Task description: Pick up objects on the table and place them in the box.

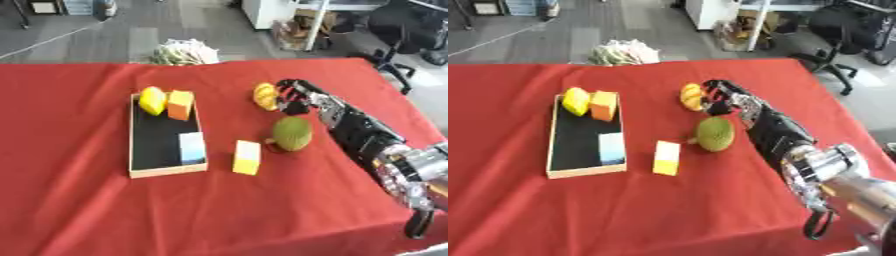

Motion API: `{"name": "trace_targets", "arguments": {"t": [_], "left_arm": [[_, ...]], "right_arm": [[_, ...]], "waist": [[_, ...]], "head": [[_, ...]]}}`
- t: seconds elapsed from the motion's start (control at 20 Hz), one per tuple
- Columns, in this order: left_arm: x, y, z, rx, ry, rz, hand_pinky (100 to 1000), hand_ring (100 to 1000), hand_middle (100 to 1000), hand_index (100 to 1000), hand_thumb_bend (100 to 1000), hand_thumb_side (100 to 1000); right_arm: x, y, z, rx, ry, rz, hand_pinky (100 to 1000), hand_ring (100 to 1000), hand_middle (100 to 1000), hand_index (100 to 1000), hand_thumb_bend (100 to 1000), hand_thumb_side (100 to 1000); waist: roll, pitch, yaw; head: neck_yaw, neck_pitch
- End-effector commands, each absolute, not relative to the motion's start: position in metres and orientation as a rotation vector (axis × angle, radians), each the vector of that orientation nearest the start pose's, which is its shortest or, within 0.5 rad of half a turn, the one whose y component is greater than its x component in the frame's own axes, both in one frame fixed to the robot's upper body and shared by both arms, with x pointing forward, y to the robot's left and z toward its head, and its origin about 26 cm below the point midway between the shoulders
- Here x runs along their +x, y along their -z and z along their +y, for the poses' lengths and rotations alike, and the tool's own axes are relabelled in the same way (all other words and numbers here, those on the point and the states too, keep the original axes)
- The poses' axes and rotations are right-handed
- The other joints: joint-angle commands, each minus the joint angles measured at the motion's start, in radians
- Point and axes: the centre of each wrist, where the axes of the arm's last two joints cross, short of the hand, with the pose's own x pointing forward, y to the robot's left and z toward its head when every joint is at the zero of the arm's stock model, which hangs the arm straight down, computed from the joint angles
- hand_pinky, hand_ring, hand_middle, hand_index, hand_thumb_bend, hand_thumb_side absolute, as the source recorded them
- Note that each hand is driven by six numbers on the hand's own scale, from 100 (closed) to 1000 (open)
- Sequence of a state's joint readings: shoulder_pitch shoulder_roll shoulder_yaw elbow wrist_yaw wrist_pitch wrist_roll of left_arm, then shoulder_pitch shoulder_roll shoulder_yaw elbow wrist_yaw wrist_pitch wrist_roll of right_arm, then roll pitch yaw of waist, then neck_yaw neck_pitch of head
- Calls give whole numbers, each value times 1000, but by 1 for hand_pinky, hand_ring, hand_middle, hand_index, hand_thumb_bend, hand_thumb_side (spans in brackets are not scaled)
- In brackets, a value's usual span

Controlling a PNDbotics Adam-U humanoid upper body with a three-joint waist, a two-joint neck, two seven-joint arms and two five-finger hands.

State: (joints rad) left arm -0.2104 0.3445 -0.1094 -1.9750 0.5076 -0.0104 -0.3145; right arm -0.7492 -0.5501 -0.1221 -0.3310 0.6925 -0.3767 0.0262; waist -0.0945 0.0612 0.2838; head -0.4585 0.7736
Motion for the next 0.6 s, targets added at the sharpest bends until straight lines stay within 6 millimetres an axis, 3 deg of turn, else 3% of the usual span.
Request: {"name": "trace_targets", "arguments": {"t": [0.05, 0.45, 0.6], "left_arm": [[291, -175, 252, -658, 517, -2065, 638, 515, 554, 808, 100, 826], [290, -174, 252, -651, 535, -2057, 638, 511, 549, 809, 100, 832], [290, -174, 252, -649, 542, -2059, 637, 509, 546, 809, 100, 833]], "right_arm": [[402, -31, -461, -766, -816, -1261, 710, 757, 798, 922, 100, 222], [413, -43, -452, -754, -818, -1321, 728, 781, 848, 949, 100, 217], [414, -42, -449, -738, -838, -1300, 744, 799, 867, 960, 100, 366]], "waist": [[17, -12, 0], [14, -10, 10], [13, -7, 18]], "head": [[-7, -4], [-19, -4], [-25, -4]]}}
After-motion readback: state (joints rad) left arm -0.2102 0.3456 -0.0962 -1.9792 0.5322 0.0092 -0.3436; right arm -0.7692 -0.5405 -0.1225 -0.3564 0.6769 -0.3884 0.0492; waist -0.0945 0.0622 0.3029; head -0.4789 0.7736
